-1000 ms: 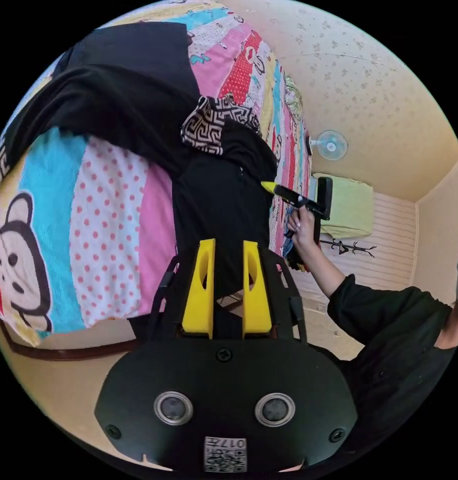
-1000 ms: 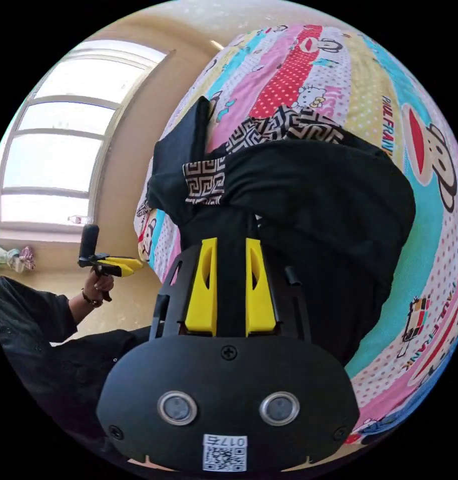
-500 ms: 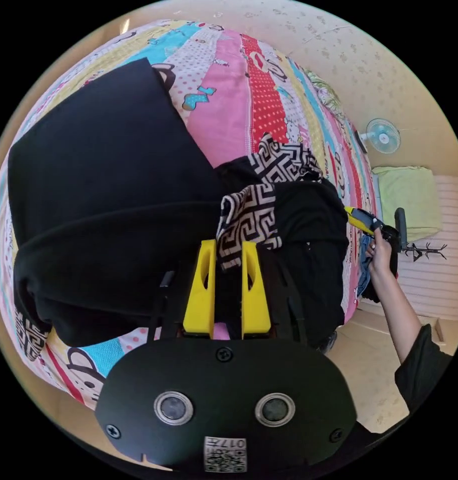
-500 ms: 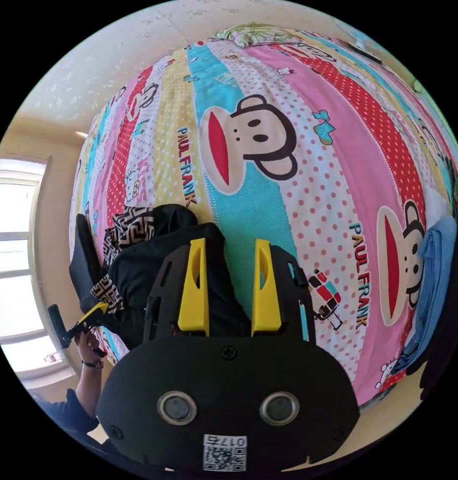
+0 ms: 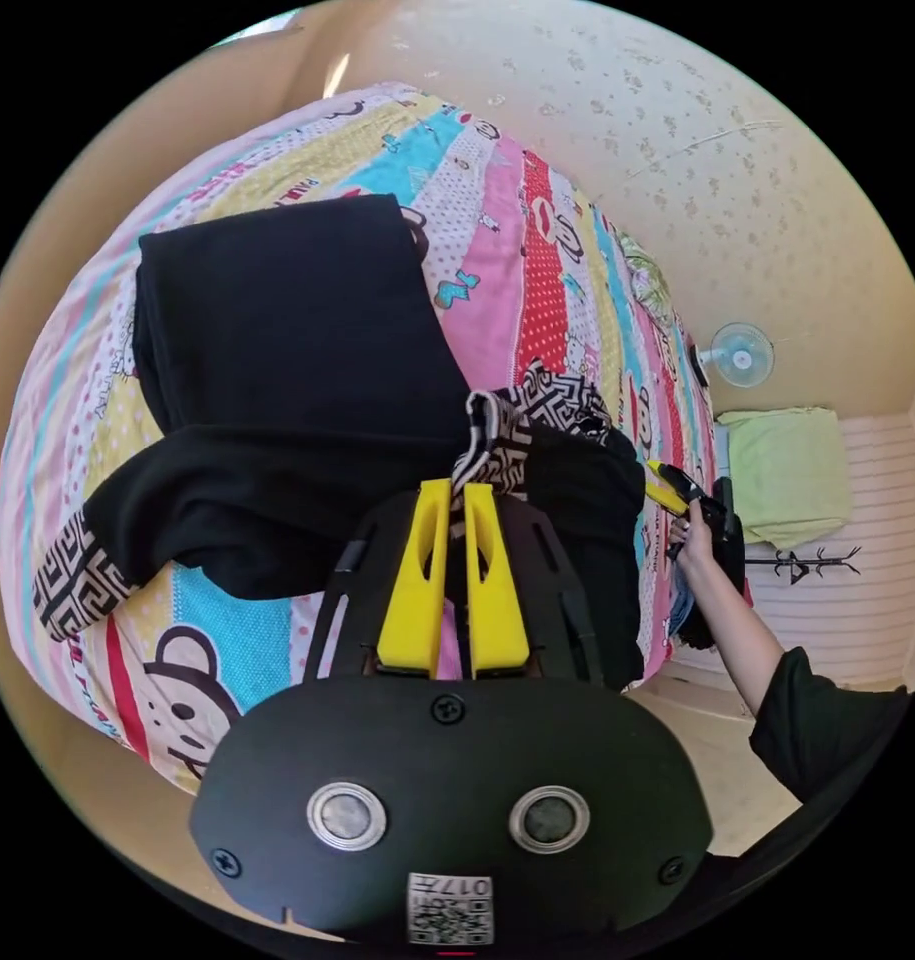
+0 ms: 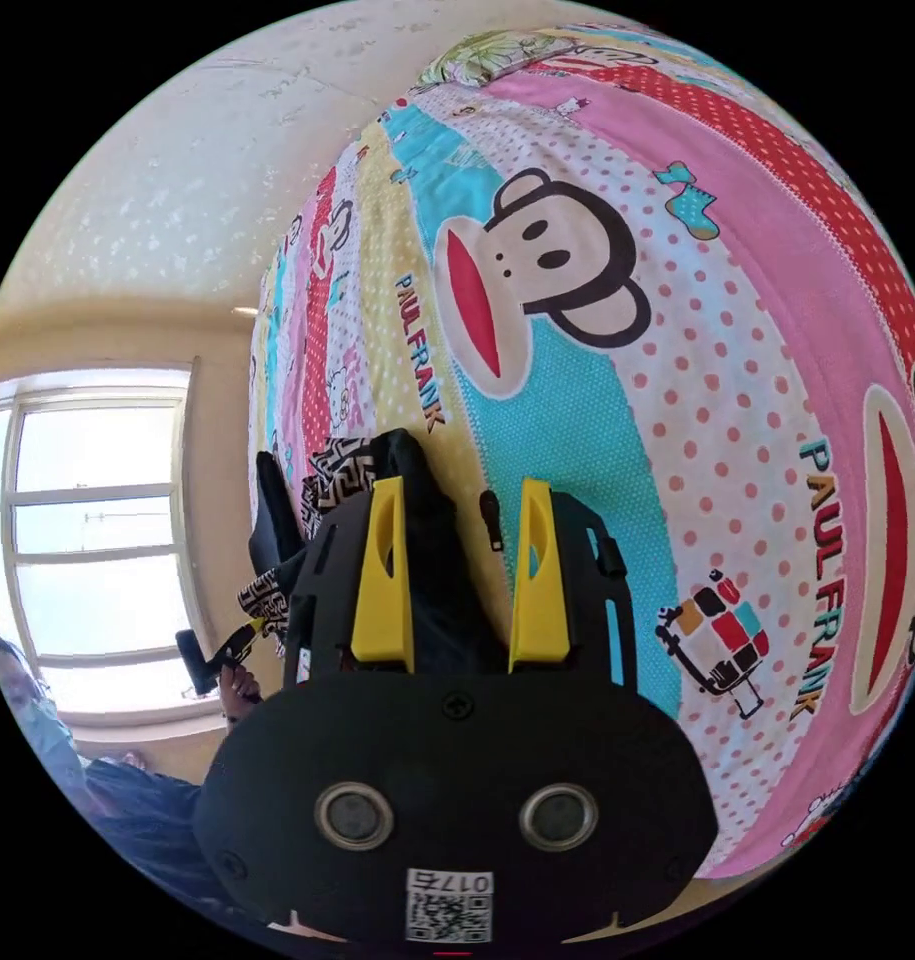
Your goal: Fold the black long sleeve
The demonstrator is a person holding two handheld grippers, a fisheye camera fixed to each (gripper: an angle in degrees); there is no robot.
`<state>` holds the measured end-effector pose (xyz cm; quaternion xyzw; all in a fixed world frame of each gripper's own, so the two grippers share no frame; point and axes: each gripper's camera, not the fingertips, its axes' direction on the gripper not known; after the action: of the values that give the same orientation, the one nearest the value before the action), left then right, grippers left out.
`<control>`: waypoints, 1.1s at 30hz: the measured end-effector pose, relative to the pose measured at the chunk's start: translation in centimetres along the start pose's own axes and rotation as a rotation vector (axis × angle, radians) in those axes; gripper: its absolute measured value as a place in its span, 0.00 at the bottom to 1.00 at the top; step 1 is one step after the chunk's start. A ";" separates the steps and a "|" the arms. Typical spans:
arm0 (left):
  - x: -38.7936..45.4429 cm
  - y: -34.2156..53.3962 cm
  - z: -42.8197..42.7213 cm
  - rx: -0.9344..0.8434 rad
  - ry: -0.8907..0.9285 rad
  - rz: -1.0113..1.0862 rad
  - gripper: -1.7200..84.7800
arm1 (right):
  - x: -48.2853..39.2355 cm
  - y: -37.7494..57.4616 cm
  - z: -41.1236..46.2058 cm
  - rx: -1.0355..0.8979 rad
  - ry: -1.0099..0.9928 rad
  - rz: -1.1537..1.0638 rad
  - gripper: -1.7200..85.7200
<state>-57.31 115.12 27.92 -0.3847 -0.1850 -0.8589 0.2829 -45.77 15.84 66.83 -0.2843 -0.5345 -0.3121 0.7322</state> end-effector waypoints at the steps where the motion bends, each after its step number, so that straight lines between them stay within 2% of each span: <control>1: -0.5 0.0 0.9 -0.052 0.000 -0.023 0.07 | 0.1 -0.5 0.3 -0.021 -0.021 -0.001 0.19; 3: -1.3 0.2 2.1 -0.119 0.017 -0.090 0.09 | -0.5 -1.4 0.6 -0.049 -0.017 -0.059 0.18; 5: -1.6 1.4 1.4 -0.051 0.030 -0.146 0.12 | -1.4 -1.2 0.1 -0.052 0.044 -0.117 0.18; 9: 0.6 2.5 -1.0 0.062 -0.065 -0.132 0.14 | -1.2 1.5 -2.4 -0.040 0.070 -0.185 0.18; 13: 6.3 0.8 -0.1 0.034 0.110 0.069 0.14 | 1.7 4.1 -1.8 -0.149 0.145 -0.201 0.15; 15: 9.5 -0.8 1.7 -0.036 0.188 0.158 0.13 | 4.1 4.8 0.1 -0.297 0.144 -0.206 0.07; 17: 15.1 -3.2 4.2 -0.143 0.254 0.322 0.13 | 4.7 4.7 -1.0 -0.278 0.128 -0.222 0.05; 20: 22.8 -5.0 7.0 -0.202 0.180 0.492 0.12 | 5.7 4.4 -4.1 -0.092 0.191 -0.146 0.04; 23: 29.2 -6.9 10.5 -0.275 0.111 0.610 0.13 | 6.2 3.8 -2.9 -0.134 0.232 -0.153 0.03; 26: 33.4 -8.9 15.6 -0.437 0.079 0.598 0.15 | 6.1 3.6 -1.6 -0.153 0.273 -0.195 0.03; 30: 36.2 -10.3 20.6 -0.531 0.027 0.535 0.16 | 8.3 2.6 -1.4 -0.129 0.157 -0.147 0.03; 33: 37.9 -10.7 23.4 -0.587 -0.137 0.566 0.17 | 10.9 1.8 -1.3 -0.120 0.009 -0.085 0.03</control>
<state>-71.67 122.85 70.75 -0.5410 0.1623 -0.7360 0.3732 -41.05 14.42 76.86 -0.3033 -0.5230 -0.3756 0.7024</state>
